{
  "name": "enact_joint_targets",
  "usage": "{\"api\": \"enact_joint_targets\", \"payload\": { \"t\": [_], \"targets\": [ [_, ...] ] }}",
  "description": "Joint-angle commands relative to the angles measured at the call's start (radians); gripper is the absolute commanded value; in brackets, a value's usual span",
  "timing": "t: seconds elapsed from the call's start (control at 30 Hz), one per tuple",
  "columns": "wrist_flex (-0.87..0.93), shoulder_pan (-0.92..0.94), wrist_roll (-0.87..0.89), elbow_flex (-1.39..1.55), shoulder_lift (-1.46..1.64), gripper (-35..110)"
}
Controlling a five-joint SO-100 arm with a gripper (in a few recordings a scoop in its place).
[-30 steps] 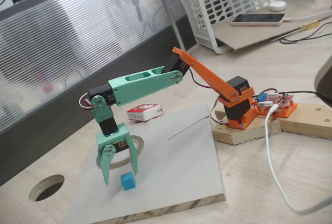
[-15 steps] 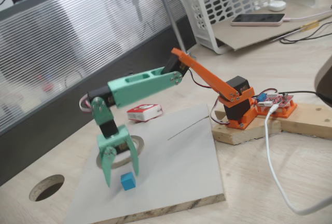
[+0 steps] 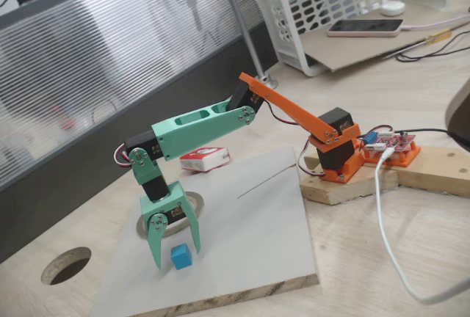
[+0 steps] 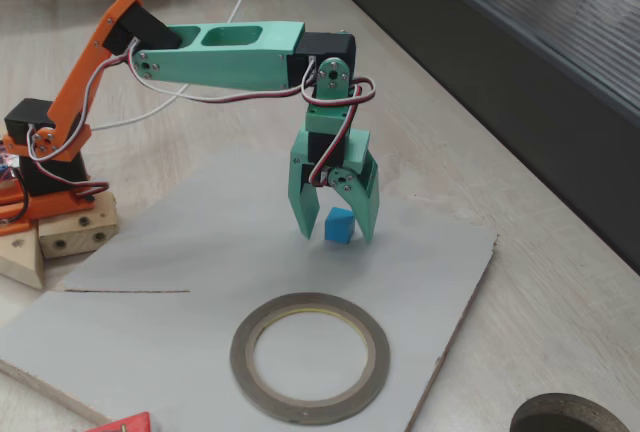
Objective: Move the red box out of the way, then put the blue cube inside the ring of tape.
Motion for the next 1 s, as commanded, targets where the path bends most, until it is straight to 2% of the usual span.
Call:
{"api": "enact_joint_targets", "payload": {
  "t": [0.0, 0.97],
  "targets": [
    [0.02, -0.014, 0.008, -0.009, 0.014, 50],
    [0.006, -0.015, 0.006, -0.021, 0.012, 50]
  ]
}}
